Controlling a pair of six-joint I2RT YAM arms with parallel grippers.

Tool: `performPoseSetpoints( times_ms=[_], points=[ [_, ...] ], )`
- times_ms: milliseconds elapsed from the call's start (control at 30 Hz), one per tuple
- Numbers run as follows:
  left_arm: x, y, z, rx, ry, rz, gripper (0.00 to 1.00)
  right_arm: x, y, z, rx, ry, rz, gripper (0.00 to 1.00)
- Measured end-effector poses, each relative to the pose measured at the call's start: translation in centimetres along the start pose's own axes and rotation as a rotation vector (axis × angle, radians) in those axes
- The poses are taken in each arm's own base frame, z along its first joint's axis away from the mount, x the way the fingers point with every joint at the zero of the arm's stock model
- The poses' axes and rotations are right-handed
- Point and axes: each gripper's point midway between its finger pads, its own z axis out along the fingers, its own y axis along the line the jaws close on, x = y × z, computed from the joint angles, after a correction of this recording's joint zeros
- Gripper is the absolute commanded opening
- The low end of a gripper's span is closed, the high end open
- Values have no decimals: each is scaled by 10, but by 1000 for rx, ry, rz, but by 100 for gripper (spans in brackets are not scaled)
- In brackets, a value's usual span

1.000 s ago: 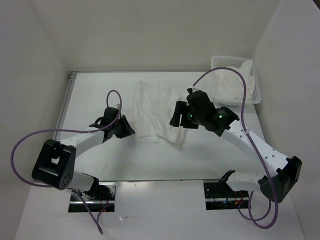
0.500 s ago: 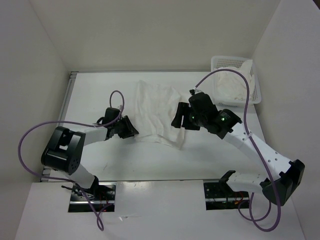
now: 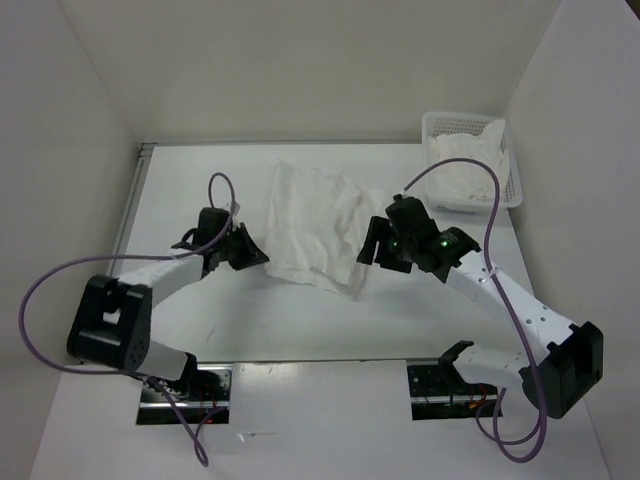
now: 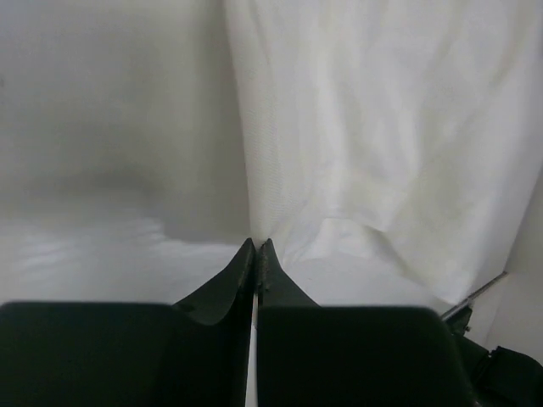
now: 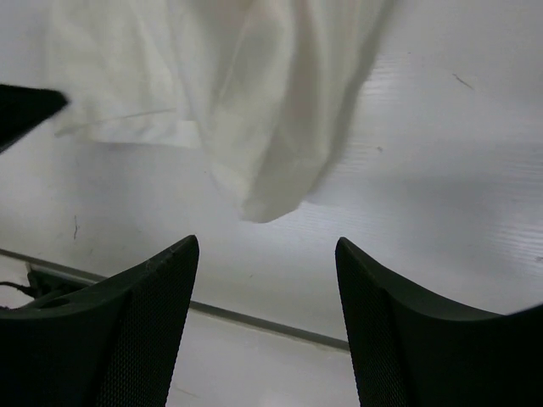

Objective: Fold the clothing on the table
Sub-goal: Fold the skirt

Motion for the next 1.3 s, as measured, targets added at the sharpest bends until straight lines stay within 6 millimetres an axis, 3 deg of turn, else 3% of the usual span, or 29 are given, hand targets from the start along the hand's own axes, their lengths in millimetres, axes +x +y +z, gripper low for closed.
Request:
performPoseSetpoints(
  times_ms=[33,133,233,300,367,500,567,633,700,800,867,933,1033,1200,1300],
  points=[
    [-10,-10,-14,7,-32,18,0,-2,-6,1,10,-4,14,71],
    [-63,-70,-73,117,-214,109,0,-9,-13,1,17,-23,36,71],
    [-105,-122,-133,233,-394,200,0,-13,-6,3,-21,-38,37,71],
    [-109,-127,-142,250,-420,210,0,-10,-1,8,-55,-28,36,71],
    [-105,-120,-140,253,-402,202,0,-6,4,14,-85,-5,37,71],
    [-89,-102,-116,221,-288,158,0,3,9,29,-111,46,43,71],
    [-98,-121,-109,253,-216,166,0,0,13,31,-129,39,42,71],
    [-120,-164,-110,327,-205,217,0,-2,15,30,-138,30,41,71],
    [-137,-219,-109,448,-216,306,0,-4,16,28,-145,21,42,71],
    [-128,-281,-107,582,-174,405,0,-8,17,22,-157,-3,45,71],
    [-121,-313,-109,646,-158,464,0,-12,18,15,-166,-28,52,71],
    [-113,-330,-114,683,-152,493,0,-16,18,7,-174,-57,59,71],
    [-120,-323,-133,687,-201,485,0,-26,17,-7,-190,-115,71,71],
    [-158,-237,-165,528,-375,352,0,-40,8,-20,-185,-185,101,71],
    [-168,-189,-166,420,-445,277,0,-41,-1,-16,-159,-189,115,71]
  ],
)
